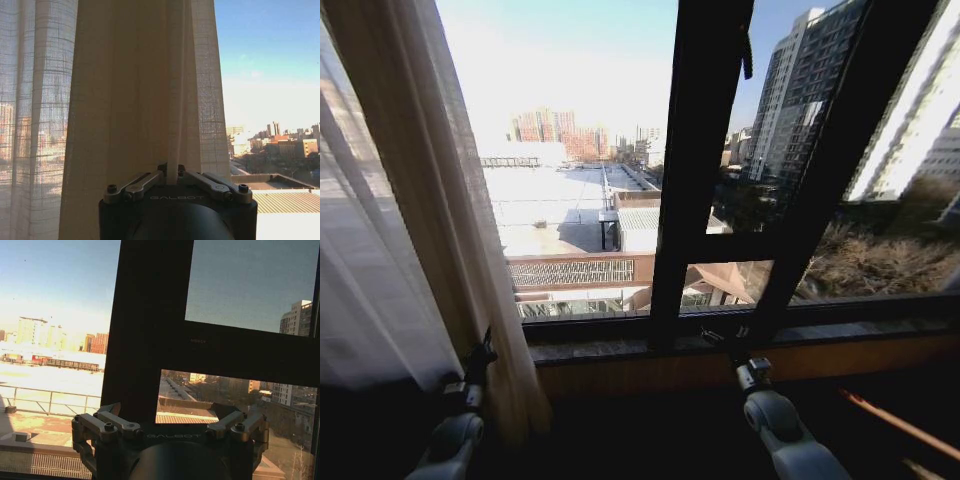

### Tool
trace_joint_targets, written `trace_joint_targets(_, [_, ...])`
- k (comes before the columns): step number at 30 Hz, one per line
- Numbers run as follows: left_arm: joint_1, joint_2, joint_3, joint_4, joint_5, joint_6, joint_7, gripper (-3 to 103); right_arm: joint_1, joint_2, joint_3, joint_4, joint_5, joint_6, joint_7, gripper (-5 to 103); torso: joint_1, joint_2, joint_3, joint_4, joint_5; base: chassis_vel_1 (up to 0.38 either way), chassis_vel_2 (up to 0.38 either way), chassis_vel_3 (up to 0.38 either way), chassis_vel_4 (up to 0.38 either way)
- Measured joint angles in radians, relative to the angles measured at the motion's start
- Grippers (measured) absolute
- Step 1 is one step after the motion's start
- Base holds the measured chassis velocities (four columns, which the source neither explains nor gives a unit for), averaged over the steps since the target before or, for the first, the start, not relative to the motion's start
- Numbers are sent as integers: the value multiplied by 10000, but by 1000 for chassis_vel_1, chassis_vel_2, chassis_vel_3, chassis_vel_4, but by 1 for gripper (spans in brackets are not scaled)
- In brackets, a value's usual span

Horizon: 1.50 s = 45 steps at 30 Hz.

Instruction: Open the curtains by pulling them apart, changing their state from closed to fully open.

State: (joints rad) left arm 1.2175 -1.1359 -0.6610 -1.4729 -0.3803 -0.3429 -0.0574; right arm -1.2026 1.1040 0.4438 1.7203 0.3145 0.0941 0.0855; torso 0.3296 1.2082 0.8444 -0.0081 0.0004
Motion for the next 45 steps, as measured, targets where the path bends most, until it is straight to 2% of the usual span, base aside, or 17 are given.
trace_joint_targets(12, [-150,-19,56,136,-6,-25,2,0,0,0,0,0,0,0,0,100,6,-2,2,2,-4,-47,59,50,-61])
trace_joint_targets(24, [-204,239,-132,558,-66,-109,-30,0,0,0,0,0,0,0,0,100,-2,1,-1,2,-4,0,6,1,-5])
trace_joint_targets(45, [-162,250,-383,507,-85,-122,-145,0,1,1,-1,0,0,0,-1,100,0,1,0,2,-7,100,87,-104,-85])
